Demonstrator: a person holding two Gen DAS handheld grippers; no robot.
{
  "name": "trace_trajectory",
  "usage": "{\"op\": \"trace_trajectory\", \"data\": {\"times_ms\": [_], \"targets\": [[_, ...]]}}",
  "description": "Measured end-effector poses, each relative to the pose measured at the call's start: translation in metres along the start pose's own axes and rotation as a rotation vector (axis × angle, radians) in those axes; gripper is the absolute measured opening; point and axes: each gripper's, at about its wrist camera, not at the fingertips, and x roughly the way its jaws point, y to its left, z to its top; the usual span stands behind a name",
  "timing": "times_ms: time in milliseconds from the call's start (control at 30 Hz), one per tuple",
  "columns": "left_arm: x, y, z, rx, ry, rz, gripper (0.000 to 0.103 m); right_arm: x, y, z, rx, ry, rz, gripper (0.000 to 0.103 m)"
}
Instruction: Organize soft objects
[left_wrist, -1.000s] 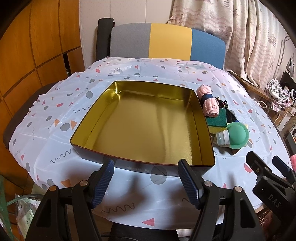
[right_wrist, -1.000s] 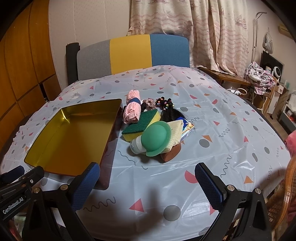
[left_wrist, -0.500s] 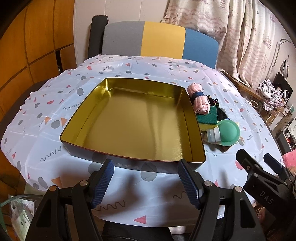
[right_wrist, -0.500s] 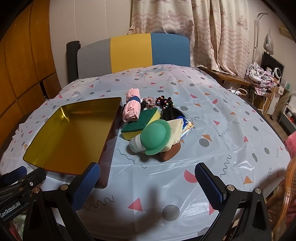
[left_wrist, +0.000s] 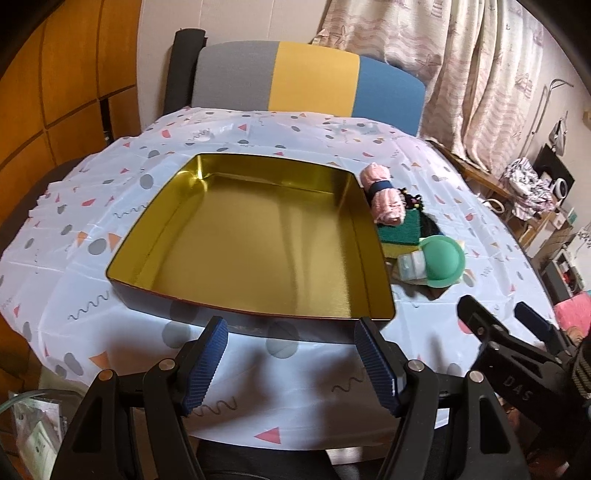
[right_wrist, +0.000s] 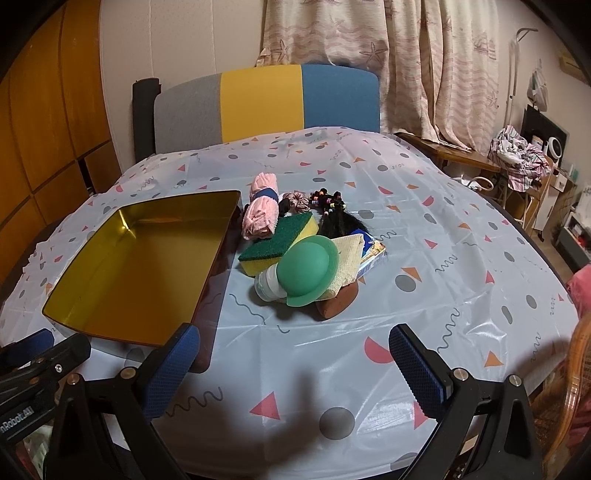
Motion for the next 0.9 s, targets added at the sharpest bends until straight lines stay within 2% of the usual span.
{"op": "trace_trajectory", "data": {"times_ms": [367,600,700,833,900], "targets": [[0.004,-0.006,0.000,-0.016,0.011,-0.049,0.072,0.006,-0.011,0.004,-0.014,-0.016,-0.010,0.103],[0.007,-0.022,0.007,-0.010,0.020,-0.099,0.072,0.007,-0.018,0.009,-0.033,-0.036,-0.013,0.103],[0.009,-0.027,0.013,-0.039,0.038,-0.195,0.072,0.009,-0.027,0.011,-0.041,-0.045,-0.039,0.103],[0.017,-0.031,0.020,-0.148,0.056,-0.334,0.072,0.011,-0.047,0.017,-0.001,-0.048,-0.075,0.103],[0.020,-0.038,0.023,-0.168,0.060,-0.357,0.073,0.012,-0.060,0.019,0.023,-0.050,-0.109,0.103]]}}
